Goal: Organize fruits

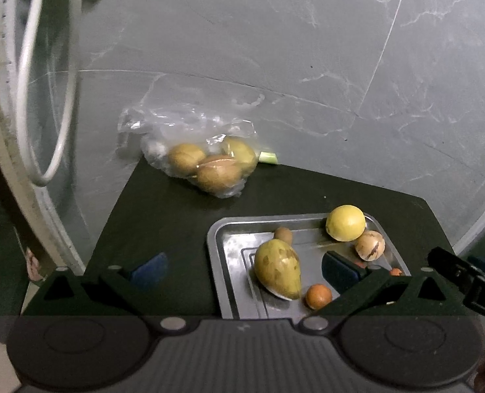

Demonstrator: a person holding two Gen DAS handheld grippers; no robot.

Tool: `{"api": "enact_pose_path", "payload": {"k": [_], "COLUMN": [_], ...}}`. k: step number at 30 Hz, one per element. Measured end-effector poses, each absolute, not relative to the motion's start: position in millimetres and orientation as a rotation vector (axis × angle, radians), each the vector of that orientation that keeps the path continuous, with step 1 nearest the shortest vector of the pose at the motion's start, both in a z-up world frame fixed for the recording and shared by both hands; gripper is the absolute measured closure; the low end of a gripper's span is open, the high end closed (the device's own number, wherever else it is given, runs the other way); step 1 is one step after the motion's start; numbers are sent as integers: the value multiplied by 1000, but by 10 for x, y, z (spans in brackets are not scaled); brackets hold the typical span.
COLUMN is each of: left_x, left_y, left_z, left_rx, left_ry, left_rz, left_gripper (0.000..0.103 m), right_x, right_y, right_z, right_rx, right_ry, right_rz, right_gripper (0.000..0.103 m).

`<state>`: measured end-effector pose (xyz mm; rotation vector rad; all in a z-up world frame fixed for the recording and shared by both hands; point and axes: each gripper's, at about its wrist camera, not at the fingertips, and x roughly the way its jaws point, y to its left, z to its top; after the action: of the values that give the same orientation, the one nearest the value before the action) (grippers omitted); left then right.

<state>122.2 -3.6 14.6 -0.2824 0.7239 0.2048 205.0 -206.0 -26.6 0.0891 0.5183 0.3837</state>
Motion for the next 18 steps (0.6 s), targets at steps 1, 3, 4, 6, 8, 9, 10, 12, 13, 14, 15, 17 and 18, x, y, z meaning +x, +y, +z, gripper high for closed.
{"api": "enact_pose_path", "payload": {"k": [1,3,4,6,8,9,10,12,13,14,15,17,18], "left_x": [1189,1124,1099,1044,994,968,944,899,878,856,837,798,774], "left_y": [-55,-92,-101,-131,-163,-183,-194,-227,-236,-250,-264,-292,-308], "left_z": [149,159,165,181,196,205,212,227,234,238,241,246,246], "left_rx": [-282,-284,-285,-289,-290,-291,-292,-299,-301,-302,-304,-306,-311], "left_ry": [722,717,714,704,695,689,685,677,674,670,667,658,650], "left_rz": [211,227,233,246,260,268,273,286,290,295,302,311,314], "left_gripper": [0,0,0,0,0,0,0,0,0,0,0,0,0], "right_x": [2037,2019,2006,1973,1947,1937,1922,1888,1878,1865,1852,1839,1826], "right_y": [-2078,-2112,-2128,-2159,-2183,-2192,-2201,-2215,-2220,-2228,-2237,-2252,-2263], "right_z": [-261,-249,-242,-229,-223,-221,-216,-207,-205,-202,-200,-203,-204], "right_rx": [87,84,83,80,77,77,75,71,69,68,66,57,48], "right_ry": [515,511,508,500,495,494,491,482,479,476,473,470,471], "right_rz": [386,394,398,407,418,425,433,448,454,462,470,481,486], "right_gripper": [1,1,1,1,1,1,1,1,1,1,1,1,1]}}
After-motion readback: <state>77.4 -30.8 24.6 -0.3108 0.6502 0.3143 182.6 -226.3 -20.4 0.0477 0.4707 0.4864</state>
